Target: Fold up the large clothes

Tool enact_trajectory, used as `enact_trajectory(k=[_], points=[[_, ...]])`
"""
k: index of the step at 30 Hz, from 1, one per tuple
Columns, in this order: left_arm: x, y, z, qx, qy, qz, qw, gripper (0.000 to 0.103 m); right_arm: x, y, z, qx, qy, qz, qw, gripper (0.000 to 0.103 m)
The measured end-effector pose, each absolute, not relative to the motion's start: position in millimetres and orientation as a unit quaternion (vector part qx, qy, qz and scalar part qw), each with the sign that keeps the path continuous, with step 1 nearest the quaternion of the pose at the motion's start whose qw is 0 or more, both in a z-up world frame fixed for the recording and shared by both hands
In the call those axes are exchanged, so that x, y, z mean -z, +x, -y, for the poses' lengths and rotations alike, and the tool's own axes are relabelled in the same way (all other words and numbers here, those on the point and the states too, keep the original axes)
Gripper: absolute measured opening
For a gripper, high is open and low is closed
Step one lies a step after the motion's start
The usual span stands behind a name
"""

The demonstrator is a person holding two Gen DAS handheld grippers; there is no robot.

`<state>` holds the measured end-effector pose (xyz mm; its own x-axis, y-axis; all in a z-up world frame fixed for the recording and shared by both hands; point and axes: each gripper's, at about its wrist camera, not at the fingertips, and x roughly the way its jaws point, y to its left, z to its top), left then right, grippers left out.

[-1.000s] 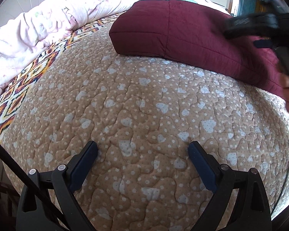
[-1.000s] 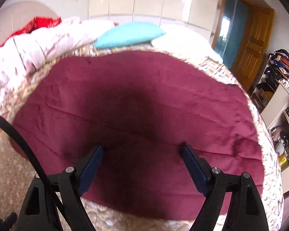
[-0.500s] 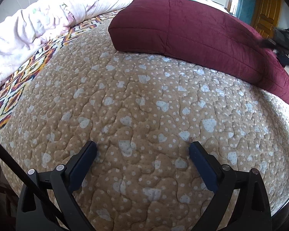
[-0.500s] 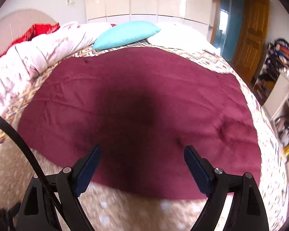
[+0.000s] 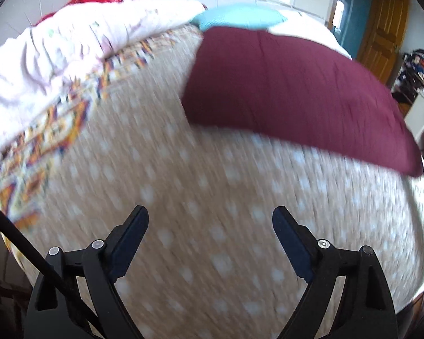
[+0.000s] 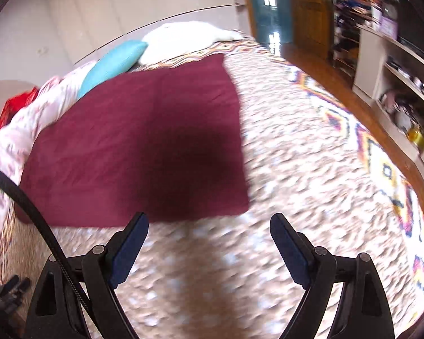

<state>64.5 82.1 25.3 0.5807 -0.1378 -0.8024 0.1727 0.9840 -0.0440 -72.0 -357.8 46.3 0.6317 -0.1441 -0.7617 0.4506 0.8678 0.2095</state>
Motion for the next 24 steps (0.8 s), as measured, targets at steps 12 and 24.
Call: enact_trajectory(k=[12, 24], points=[[-29.4, 255.5, -85.3, 0.188, -0.047, -0.474, 0.859, 0.089, -11.1, 2.5, 451.7, 0.096, 0.353, -0.387, 0.846, 0.093], [4.2, 333.2, -60.3, 0.28, -0.096, -0.506, 0.81, 0.096, 18.1, 63.0, 464.0, -0.021, 0.405, -0.382, 0.831, 0.102]])
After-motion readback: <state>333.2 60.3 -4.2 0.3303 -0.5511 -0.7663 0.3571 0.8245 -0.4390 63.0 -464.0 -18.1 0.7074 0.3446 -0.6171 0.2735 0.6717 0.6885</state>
